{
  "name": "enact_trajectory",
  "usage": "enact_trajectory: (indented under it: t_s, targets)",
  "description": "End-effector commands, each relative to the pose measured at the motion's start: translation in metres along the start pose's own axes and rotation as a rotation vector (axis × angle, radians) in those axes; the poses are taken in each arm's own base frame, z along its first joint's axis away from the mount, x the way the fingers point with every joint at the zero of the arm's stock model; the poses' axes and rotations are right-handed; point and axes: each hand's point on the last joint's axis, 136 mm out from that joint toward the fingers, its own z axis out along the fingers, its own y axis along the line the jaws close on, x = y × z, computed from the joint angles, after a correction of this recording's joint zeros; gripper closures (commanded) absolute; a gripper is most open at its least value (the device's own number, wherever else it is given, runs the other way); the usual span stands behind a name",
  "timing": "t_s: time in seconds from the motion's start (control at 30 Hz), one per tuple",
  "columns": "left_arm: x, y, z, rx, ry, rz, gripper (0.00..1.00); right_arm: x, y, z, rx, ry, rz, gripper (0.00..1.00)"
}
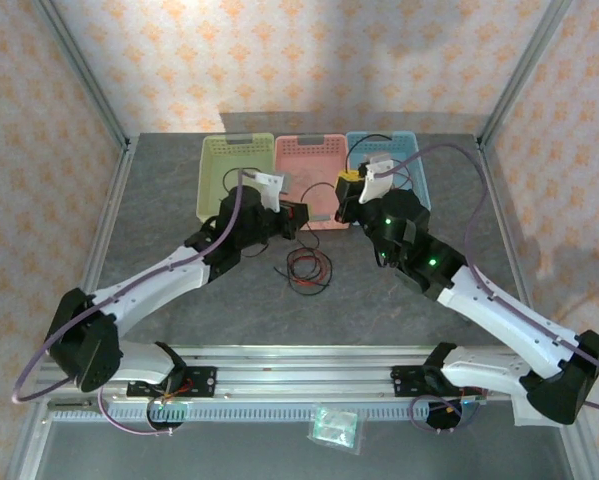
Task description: Untangle the cables
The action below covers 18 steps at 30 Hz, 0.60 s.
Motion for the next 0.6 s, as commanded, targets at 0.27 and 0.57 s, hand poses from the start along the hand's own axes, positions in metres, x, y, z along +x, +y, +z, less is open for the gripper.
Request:
enact_trajectory:
  t_s: [0.27, 0.57]
  targets:
    - [-0.104, -0.006, -0.048, -0.096, -0.176, 0.013, 1.00, 0.021, 0.025, 0.004, -0.148, 0.071, -0.008, 0.68]
    - [-0.153, -0.026, -0.065, -0.100, -0.227, 0.087, 1.00, 0.036, 0.036, 0.009, -0.208, 0.085, -0.023, 0.49]
